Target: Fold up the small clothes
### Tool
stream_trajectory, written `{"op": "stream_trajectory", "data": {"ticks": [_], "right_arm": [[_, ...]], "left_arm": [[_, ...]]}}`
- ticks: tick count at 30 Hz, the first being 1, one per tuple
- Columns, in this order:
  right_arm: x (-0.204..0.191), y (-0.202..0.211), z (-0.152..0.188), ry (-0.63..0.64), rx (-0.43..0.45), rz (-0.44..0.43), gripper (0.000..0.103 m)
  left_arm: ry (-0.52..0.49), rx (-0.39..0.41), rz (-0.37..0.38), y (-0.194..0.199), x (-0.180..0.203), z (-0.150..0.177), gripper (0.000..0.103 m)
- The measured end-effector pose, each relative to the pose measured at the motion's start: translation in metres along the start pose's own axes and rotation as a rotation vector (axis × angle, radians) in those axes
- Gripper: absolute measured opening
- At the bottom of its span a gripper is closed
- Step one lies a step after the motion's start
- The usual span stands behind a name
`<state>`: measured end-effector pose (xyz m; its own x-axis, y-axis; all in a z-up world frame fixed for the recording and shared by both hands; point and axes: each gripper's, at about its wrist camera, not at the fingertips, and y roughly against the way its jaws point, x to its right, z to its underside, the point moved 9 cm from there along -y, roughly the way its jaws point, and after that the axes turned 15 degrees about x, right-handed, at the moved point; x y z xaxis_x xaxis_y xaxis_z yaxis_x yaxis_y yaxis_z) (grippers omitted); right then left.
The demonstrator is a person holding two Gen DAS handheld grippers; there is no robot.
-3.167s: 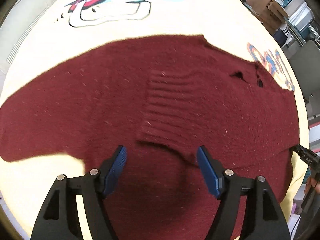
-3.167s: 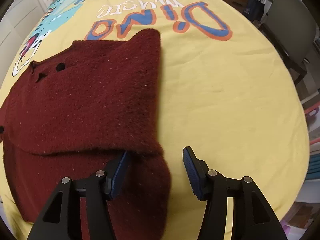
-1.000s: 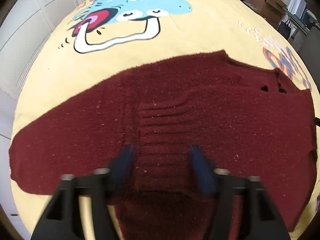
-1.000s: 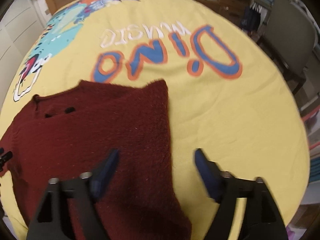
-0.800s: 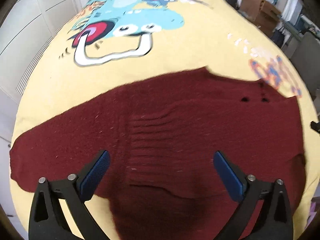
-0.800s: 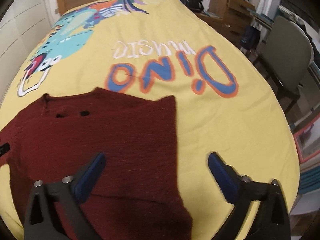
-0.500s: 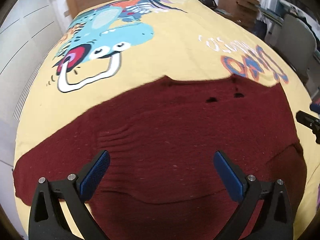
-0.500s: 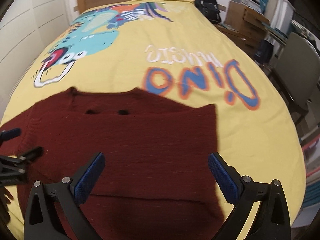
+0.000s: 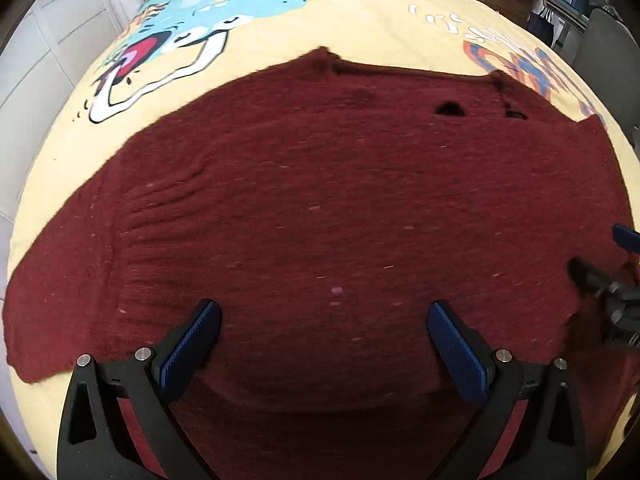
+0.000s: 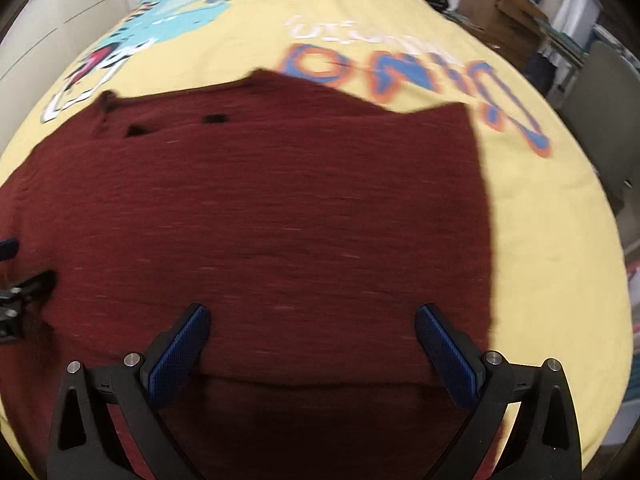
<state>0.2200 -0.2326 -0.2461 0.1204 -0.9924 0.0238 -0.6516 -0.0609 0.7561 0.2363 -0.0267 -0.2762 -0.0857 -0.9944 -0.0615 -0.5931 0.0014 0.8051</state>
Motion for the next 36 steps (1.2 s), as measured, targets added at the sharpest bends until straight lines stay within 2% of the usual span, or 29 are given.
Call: {"op": "stream_trajectory", "data": {"ticks": [5,10,14,18,24,29,36], "right_arm": [[0.011,-0.002,0.007,-0.037,-0.013,-0.057,0.103],[0.009,-0.003,0.013,-0.084,-0.005,-0.058,0.103],[0.007,-0.001,0.012,-0.072,0.028,-0.060,0.103],[0.002,0.007,0.007,-0.032,0.011,-0.032,0.103],[-0.007,0.030,-0.005,-0.073,0.022,-0.074,0.103],[-0.022,0.059,-0.012,0.005,0.050,-0.077,0.103],[-0.034,0.086,-0.010,0.035,0.060,-0.089,0.103]], "left_arm": [[0.028,-0.004,0.026,-0.002,-0.017,0.004,0.102],[0.039,0.012,0.022,-0.004,-0.018,0.006,0.102],[0.051,0.012,0.007,-0.004,-0.019,0.005,0.102],[0.043,0.013,0.022,-0.003,-0.017,0.003,0.102],[0.083,0.039,0.042,0.018,-0.023,-0.001,0.102],[0.164,0.098,0.026,0.053,-0.053,-0.010,0.102],[0.238,0.090,-0.077,0.083,-0.119,0.005,0.102]]}}
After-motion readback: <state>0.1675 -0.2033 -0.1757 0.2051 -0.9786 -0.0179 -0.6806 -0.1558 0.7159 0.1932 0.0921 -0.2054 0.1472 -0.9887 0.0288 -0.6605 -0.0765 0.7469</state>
